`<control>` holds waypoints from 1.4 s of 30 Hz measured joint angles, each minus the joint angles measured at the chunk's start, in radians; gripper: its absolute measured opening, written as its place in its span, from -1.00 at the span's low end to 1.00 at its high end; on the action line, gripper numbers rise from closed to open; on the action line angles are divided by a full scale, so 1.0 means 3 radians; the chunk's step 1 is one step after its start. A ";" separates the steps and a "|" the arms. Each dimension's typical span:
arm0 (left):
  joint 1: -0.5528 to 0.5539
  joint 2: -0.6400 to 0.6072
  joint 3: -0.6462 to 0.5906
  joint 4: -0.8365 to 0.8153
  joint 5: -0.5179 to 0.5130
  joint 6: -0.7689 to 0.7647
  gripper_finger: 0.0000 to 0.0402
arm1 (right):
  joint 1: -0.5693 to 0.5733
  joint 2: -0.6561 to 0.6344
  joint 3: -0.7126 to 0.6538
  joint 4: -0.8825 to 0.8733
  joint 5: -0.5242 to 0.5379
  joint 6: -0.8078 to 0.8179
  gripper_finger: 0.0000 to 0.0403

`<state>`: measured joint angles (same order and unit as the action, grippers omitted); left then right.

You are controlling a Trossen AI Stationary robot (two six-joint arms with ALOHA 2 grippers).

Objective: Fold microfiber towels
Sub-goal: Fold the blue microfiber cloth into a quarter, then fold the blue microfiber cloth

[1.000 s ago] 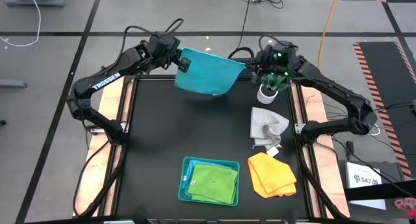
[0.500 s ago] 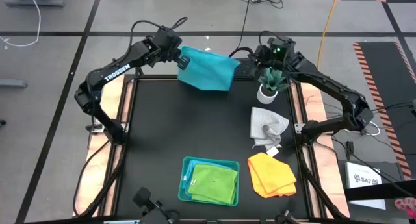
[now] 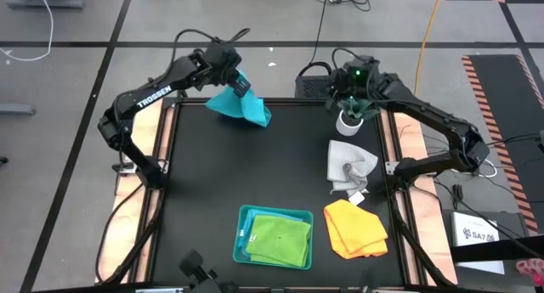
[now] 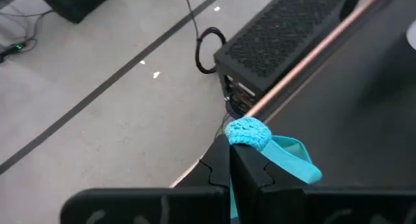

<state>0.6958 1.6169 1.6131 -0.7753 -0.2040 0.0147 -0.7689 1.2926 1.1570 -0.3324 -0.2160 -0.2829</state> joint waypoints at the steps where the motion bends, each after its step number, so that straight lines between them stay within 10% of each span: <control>1: -0.0026 0.0000 0.0000 -0.0012 0.0014 -0.0001 -0.99 | 0.0025 -0.0001 -0.0034 0.0021 -0.0081 0.0052 -1.00; 22: -0.1031 0.0000 0.0000 -0.0536 0.0229 -0.0594 -1.00 | 0.0311 0.1055 -0.0280 0.0863 -0.0983 0.0378 -1.00; 42: -0.2183 -0.0001 0.0000 -0.0953 0.0530 -0.1753 -0.99 | 0.0935 0.1090 -0.0280 0.1015 -0.0678 -0.0172 -0.73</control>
<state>0.0410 1.6165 1.6131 -1.0613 -0.0450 -0.5112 -0.4885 1.6196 1.0729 -0.0278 -0.4194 -0.3346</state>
